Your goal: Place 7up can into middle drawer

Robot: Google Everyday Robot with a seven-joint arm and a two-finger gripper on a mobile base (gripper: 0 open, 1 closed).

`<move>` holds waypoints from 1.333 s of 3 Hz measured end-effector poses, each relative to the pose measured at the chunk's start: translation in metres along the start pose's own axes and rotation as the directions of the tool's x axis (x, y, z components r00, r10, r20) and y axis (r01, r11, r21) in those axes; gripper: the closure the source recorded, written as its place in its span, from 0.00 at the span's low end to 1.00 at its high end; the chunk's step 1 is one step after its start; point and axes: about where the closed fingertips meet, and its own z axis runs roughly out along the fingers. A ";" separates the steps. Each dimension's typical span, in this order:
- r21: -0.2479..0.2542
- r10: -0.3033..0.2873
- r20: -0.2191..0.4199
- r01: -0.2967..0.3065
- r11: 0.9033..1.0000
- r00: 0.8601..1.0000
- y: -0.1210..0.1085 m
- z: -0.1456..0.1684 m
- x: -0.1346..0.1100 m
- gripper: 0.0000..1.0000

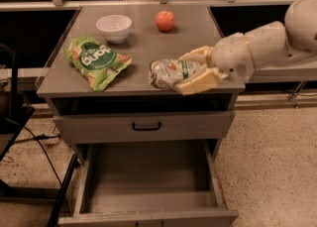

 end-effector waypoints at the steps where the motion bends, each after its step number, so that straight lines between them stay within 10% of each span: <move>1: -0.009 0.015 -0.007 -0.016 1.000 1.000 0.005 0.003 0.008 1.00; 4: 0.008 0.089 0.016 -0.089 0.996 0.996 0.037 0.025 0.038 1.00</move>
Offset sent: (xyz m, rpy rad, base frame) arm -0.0030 -0.0063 -0.0141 -0.0105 0.0423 -0.0122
